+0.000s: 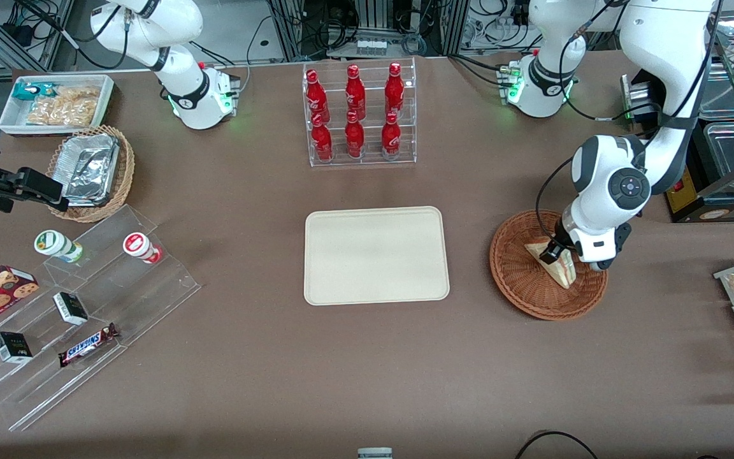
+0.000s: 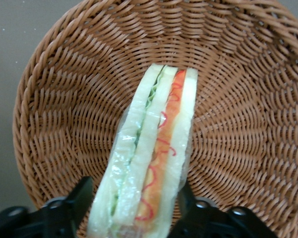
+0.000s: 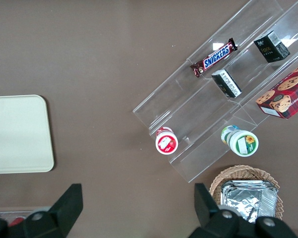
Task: Place sandwich from basket to tray
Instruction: 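Close the left gripper on the sandwich and lift it from the basket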
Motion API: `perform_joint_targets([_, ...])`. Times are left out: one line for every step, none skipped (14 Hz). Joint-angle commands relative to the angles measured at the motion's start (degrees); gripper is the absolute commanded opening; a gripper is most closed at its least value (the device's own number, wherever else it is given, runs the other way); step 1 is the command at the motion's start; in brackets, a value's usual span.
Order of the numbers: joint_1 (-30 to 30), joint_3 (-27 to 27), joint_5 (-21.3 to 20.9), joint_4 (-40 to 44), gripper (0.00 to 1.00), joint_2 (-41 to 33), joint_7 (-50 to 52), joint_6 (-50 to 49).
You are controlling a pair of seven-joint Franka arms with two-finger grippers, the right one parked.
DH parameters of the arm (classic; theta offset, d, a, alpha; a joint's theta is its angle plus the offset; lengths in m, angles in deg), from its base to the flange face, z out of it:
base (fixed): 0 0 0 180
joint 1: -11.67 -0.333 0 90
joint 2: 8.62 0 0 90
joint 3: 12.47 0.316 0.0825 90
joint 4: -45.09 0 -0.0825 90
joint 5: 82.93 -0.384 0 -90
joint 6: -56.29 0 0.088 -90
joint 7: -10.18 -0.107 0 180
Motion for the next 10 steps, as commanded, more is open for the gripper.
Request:
perform_joint_targets([-0.58, -0.41, -0.44, 1.60, 0.15, 0.22, 0.92, -0.45])
perform_joint_targets([-0.58, -0.41, -0.53, 2.56, 0.15, -0.12, 0.83, -1.67])
perform_joint_targets([-0.49, -0.41, -0.62, 3.96, 0.15, -0.39, 0.74, -3.60])
perform_joint_targets([-0.14, -0.50, -0.70, 6.06, 0.15, -0.83, 0.74, -6.92])
perform_joint_targets([0.38, -0.76, -0.79, 8.69, 0.15, -1.09, 0.66, -11.31])
perform_joint_targets([1.87, -0.85, -0.79, 11.85, 0.15, -1.10, 0.65, -15.79])
perform_joint_targets([4.14, -0.76, -0.71, 15.62, 0.15, -0.49, 0.74, -19.66])
perform_joint_targets([5.64, -0.76, -0.71, 18.97, 0.15, 0.65, 0.83, -22.49])
perform_joint_targets([7.49, -0.76, -0.79, 21.61, 0.15, 1.97, 0.74, -24.34])
perform_joint_targets([9.85, -0.76, -0.88, 23.73, 0.15, 3.20, 0.31, -25.66])
